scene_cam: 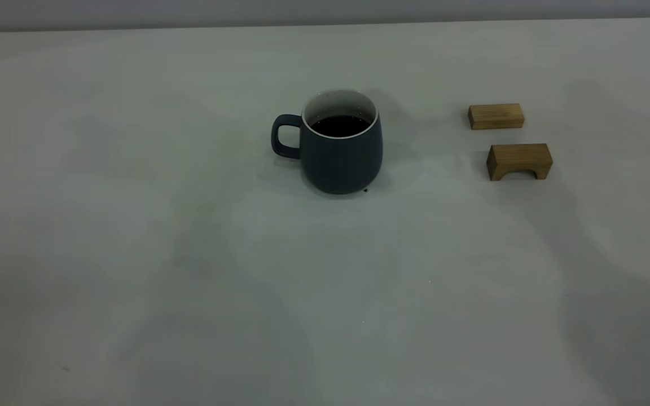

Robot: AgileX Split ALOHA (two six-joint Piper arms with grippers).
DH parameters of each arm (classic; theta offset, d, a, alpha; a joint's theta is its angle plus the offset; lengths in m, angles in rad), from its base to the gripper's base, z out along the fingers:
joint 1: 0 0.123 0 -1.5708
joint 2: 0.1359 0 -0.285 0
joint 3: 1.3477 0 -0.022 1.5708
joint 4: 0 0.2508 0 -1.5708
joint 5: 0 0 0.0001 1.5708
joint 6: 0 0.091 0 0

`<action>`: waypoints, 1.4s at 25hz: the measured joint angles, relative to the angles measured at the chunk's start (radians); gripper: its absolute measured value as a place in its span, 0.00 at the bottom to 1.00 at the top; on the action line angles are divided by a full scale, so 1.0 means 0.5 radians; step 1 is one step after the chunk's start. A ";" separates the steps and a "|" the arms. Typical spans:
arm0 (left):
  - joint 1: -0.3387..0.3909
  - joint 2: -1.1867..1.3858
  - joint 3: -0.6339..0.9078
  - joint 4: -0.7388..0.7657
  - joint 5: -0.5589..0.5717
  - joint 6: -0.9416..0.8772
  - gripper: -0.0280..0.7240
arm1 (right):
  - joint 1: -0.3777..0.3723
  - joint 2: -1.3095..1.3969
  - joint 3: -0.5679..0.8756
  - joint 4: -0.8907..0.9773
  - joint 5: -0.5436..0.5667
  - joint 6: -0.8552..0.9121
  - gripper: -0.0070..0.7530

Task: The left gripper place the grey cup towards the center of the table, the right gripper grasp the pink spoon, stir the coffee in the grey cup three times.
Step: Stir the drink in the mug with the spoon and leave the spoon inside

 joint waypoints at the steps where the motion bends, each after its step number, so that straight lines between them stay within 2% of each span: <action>1: 0.000 0.000 0.000 0.000 0.000 0.000 0.82 | 0.007 0.000 0.000 0.012 0.000 0.100 0.17; 8: 0.000 0.000 0.000 0.000 0.000 0.000 0.82 | 0.019 0.094 -0.002 0.181 -0.017 0.938 0.17; 10: 0.000 0.000 0.000 0.000 0.000 0.000 0.82 | 0.019 0.151 -0.002 0.256 -0.029 1.073 0.17; 23: 0.000 0.000 0.000 0.000 0.000 0.000 0.82 | 0.014 0.515 -0.002 0.345 -0.170 1.129 0.17; 35: 0.000 0.000 0.000 0.000 0.000 0.000 0.82 | -0.135 0.772 -0.002 0.426 -0.124 1.129 0.17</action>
